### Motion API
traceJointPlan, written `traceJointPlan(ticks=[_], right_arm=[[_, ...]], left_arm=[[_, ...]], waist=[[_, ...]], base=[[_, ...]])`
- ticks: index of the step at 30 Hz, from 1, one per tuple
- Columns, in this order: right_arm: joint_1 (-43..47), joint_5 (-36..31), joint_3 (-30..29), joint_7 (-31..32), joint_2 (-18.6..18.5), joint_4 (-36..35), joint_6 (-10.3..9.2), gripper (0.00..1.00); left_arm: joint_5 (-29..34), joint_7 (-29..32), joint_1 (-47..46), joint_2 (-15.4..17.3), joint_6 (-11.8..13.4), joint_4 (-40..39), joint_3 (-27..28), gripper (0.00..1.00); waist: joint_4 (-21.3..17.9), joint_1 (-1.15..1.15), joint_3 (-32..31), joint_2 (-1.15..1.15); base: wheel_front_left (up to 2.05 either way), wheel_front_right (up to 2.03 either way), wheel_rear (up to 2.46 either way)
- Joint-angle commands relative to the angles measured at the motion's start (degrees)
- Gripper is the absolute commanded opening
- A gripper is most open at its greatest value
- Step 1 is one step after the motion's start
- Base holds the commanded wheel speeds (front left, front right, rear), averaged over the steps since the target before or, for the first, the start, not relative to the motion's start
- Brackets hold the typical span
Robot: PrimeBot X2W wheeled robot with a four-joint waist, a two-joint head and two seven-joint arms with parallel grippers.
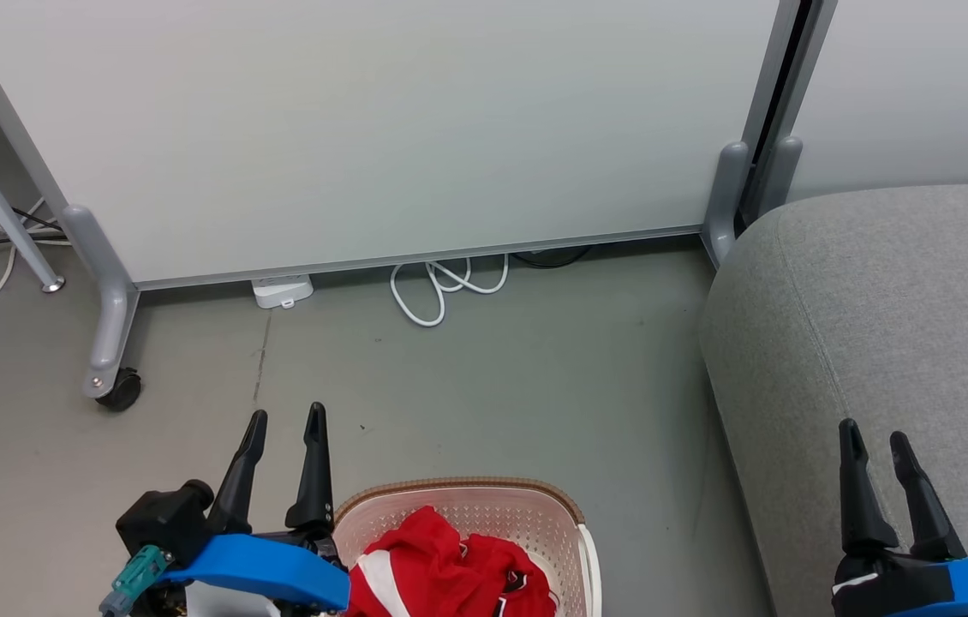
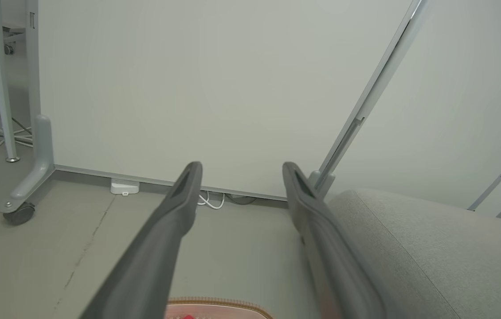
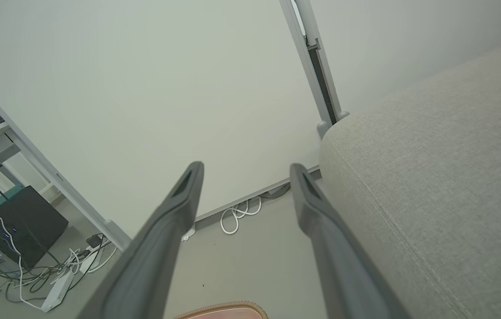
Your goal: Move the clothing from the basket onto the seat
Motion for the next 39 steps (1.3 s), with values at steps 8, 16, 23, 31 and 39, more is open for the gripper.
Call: traceJointPlan(ticks=[8,16,23,31,39], right_arm=[[0.98,-6.19,-0.48,-1.58,-0.38,-0.12,0.11,1.0],[1.4,-10.21,-0.75,-2.64,-0.38,-0.1,0.12,1.0],[1.97,-13.81,-0.66,-3.5,-0.4,-0.48,0.13,1.0],[2.28,-17.75,-0.82,-4.49,-0.4,-0.31,0.14,1.0],[2.64,-20.93,-0.67,-5.32,-0.41,-0.18,0.15,1.0]], left_arm=[[3.2,-1.55,0.44,-0.88,-1.16,0.86,0.01,1.0],[4.33,-2.59,0.73,-1.73,-1.64,2.3,0.9,1.0],[6.46,-3.49,0.85,-2.1,-1.74,3.68,0.99,1.0],[9.53,-4.4,0.93,-2.26,-1.46,4.71,1.27,1.0],[12.91,-5.29,1.1,-2.34,-1.07,5.2,1.06,1.0]], waist=[[0.33,0.0,-0.19,0.0],[0.57,0.0,-0.48,0.0],[0.7,0.0,-0.6,0.0],[0.87,0.0,-0.68,0.0],[1.1,0.0,-0.85,0.0]], base=[[0.0,0.0,0.0],[0.0,0.0,0.0],[0.0,0.0,0.0],[0.0,0.0,0.0],[0.0,0.0,0.0]])
